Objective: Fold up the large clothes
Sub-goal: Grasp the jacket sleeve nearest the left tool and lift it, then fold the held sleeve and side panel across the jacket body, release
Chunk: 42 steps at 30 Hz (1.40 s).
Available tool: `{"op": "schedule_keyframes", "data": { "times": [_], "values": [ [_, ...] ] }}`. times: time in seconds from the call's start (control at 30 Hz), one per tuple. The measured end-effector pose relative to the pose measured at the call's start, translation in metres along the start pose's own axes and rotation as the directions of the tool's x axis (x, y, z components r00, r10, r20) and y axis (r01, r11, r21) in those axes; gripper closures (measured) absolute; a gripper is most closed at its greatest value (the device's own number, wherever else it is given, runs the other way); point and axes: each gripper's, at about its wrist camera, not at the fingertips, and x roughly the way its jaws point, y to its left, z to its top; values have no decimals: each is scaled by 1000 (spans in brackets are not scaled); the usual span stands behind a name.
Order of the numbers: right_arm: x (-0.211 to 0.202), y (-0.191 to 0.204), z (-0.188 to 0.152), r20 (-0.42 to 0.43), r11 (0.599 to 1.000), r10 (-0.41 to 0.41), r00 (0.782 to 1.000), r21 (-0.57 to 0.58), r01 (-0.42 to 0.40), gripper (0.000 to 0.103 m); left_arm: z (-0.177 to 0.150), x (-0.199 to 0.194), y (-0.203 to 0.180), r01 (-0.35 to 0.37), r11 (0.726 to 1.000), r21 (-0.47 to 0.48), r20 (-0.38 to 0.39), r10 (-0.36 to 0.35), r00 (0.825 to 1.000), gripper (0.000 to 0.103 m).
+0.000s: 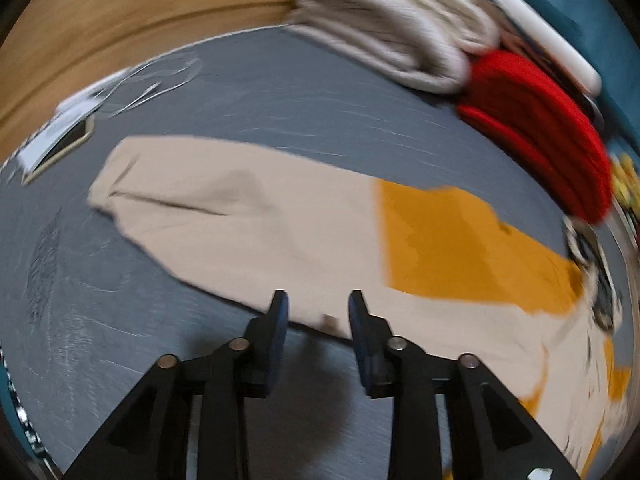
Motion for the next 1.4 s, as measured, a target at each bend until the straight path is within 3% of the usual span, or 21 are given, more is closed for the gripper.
{"op": "schedule_keyframes", "data": {
  "times": [0.13,0.33,0.43,0.57,0.67,0.73,0.8,0.9,1.0,1.13,1.27,1.33,1.4],
  "values": [
    [12,8,0,-17,1000,-8,1000,-14,8,34,19,18,59,-30,991,-129,-20,27,999,62],
    [24,15,2,-29,1000,2,1000,-30,-3,33,37,37,123,-42,952,-303,-49,29,998,54],
    [33,16,3,-38,999,18,999,-31,-20,29,43,48,149,-54,930,-364,-61,34,998,53],
    [45,14,2,-63,999,42,997,-7,-42,26,53,60,174,-17,900,-436,-51,-6,999,53],
    [51,13,1,-78,999,40,996,6,-39,23,63,63,170,-10,920,-392,-32,-3,999,61],
    [53,11,2,-79,999,38,996,13,-37,23,67,62,166,-14,930,-368,-17,8,1000,96],
    [53,12,2,-77,999,39,996,15,-38,23,70,53,159,-25,936,-350,23,35,999,99],
    [51,13,4,-62,1000,3,998,-1,-3,25,84,16,120,-34,971,-239,131,67,989,102],
    [48,13,6,-61,1000,-18,998,-14,17,38,92,-49,50,57,995,-87,258,-33,965,102],
    [40,3,12,-42,1000,-21,999,17,21,55,72,-128,-38,182,981,60,298,-192,935,102],
    [32,-15,17,-37,995,-14,999,96,17,62,23,-179,-131,308,920,243,252,-367,896,102],
    [27,-21,18,-37,992,8,999,129,-3,62,-10,-181,-183,386,853,352,181,-466,866,102],
    [23,-24,18,-38,990,20,999,137,-15,61,-41,-163,-223,473,787,396,75,-541,838,102]
  ]
}}
